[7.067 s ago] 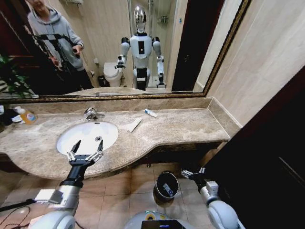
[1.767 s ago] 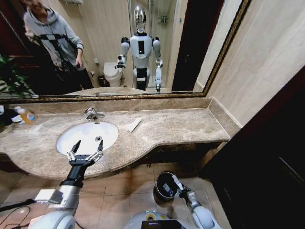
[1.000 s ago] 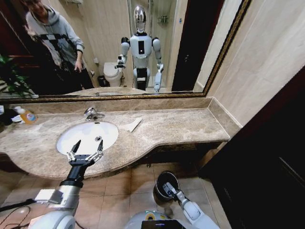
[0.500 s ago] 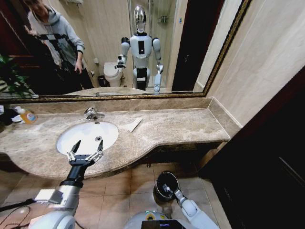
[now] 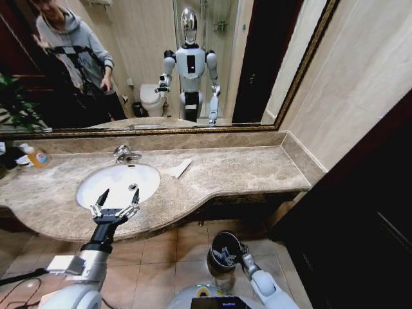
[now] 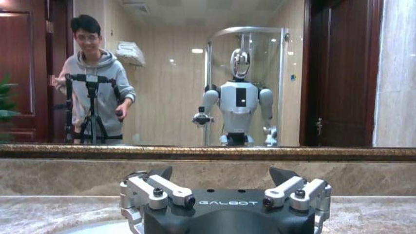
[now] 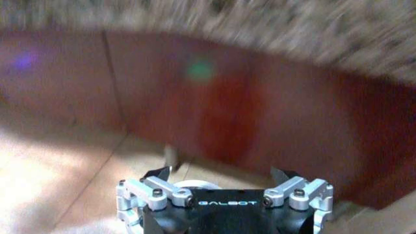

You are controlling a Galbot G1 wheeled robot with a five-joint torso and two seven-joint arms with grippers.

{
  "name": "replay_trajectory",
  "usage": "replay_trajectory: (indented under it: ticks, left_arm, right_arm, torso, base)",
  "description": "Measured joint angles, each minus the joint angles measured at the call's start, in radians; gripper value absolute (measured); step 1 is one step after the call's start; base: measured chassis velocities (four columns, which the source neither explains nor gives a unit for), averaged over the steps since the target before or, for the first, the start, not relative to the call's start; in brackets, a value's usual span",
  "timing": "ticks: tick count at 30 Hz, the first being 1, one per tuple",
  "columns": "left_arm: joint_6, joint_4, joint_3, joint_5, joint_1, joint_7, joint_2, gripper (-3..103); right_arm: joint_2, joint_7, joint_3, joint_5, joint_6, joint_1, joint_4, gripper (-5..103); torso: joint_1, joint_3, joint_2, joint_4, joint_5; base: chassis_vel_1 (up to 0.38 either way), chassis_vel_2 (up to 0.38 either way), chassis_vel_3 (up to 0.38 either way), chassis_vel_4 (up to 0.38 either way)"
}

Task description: Pick up the trash from the sink and place it in the trash bin.

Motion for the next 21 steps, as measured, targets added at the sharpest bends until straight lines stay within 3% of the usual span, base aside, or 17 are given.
replay_trajectory:
  ticks: [1,4,11,15,21]
  left_arm:
    - [0.000,0.000,0.000,0.000,0.000,0.000,0.000,100]
    - [0.000,0.000,0.000,0.000,0.000,0.000,0.000,100]
    - [0.000,0.000,0.000,0.000,0.000,0.000,0.000,100]
    - [0.000,0.000,0.000,0.000,0.000,0.000,0.000,100]
    - [0.000,0.000,0.000,0.000,0.000,0.000,0.000,100]
  right_arm:
    - [0.000,0.000,0.000,0.000,0.000,0.000,0.000,100]
    - [-0.011,0.025,0.110,0.026,0.016,-0.152,0.221,100]
    - [0.021,0.067,0.187,0.050,0.020,-0.350,0.532,100]
    - [0.073,0.103,0.239,0.046,0.036,-0.388,0.628,100]
    - [0.063,0.091,0.247,0.077,0.028,-0.415,0.769,100]
  torso:
    - [0.000,0.000,0.000,0.0000,0.0000]
    - [0.000,0.000,0.000,-0.0001,-0.0004]
    - [0.000,0.000,0.000,-0.0002,-0.0005]
    - [0.000,0.000,0.000,-0.0002,-0.0003]
    - [0.000,0.000,0.000,-0.0003,-0.0005]
  base:
    - [0.000,0.000,0.000,0.000]
    - [0.000,0.000,0.000,0.000]
    - [0.000,0.000,0.000,0.000]
    - [0.000,0.000,0.000,0.000]
    - [0.000,0.000,0.000,0.000]
